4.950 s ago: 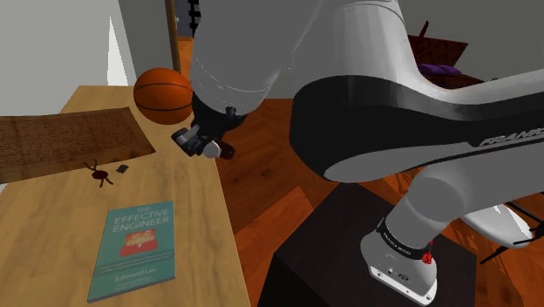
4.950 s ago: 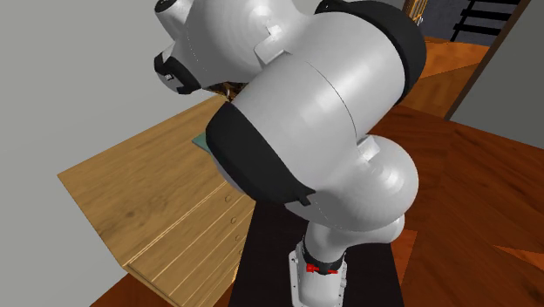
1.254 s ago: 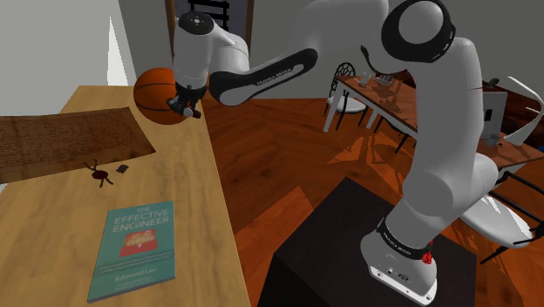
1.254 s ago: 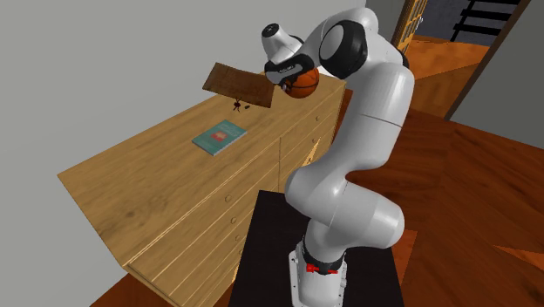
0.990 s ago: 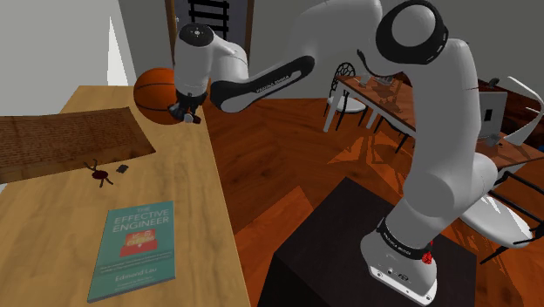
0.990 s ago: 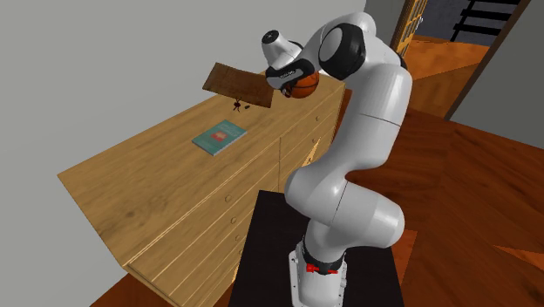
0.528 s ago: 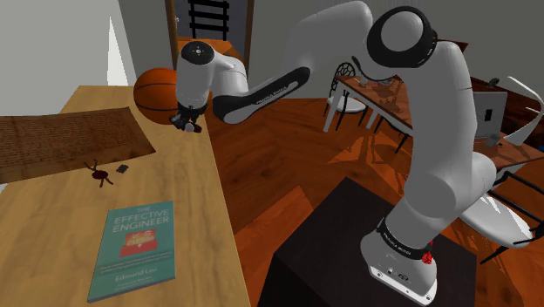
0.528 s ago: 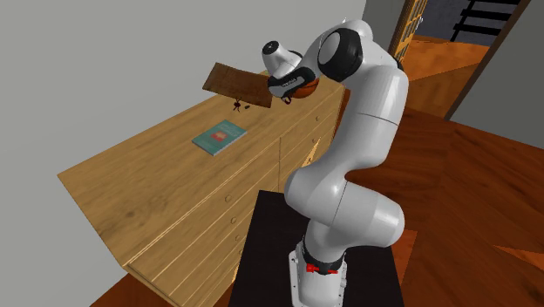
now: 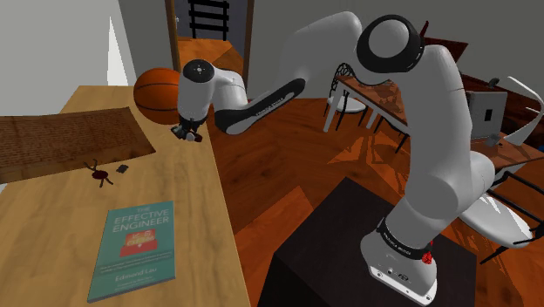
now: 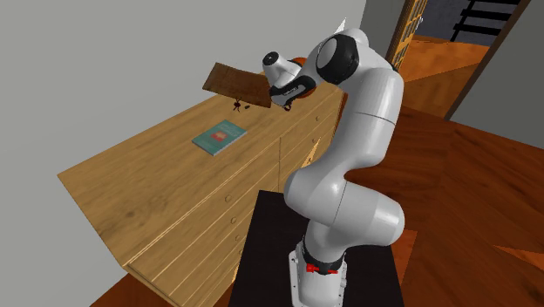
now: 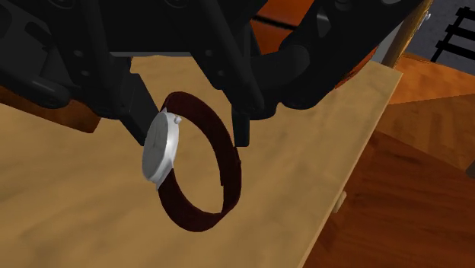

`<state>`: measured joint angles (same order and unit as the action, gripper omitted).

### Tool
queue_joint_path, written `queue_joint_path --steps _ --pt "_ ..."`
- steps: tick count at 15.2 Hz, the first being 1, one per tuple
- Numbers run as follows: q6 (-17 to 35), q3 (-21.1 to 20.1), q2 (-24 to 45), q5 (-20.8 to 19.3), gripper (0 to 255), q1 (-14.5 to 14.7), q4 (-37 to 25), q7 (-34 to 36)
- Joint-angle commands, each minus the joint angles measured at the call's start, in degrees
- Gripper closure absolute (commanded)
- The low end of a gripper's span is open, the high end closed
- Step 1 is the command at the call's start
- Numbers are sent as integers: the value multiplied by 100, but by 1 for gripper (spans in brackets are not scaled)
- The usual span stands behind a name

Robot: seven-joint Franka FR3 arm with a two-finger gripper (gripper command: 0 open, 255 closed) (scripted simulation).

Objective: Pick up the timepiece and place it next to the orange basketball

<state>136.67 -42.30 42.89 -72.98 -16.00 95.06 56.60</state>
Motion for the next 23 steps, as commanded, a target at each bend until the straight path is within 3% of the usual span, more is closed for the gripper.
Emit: queue_joint_path --steps 1,10,18,19,23 --pt "61 75 83 -115 255 48 5 110" --pt "276 387 507 -574 255 267 -116 503" --pt "276 387 506 -573 255 266 -116 502" --pt "276 387 506 -573 0 266 -116 502" --pt "276 387 506 -573 0 266 -116 502"
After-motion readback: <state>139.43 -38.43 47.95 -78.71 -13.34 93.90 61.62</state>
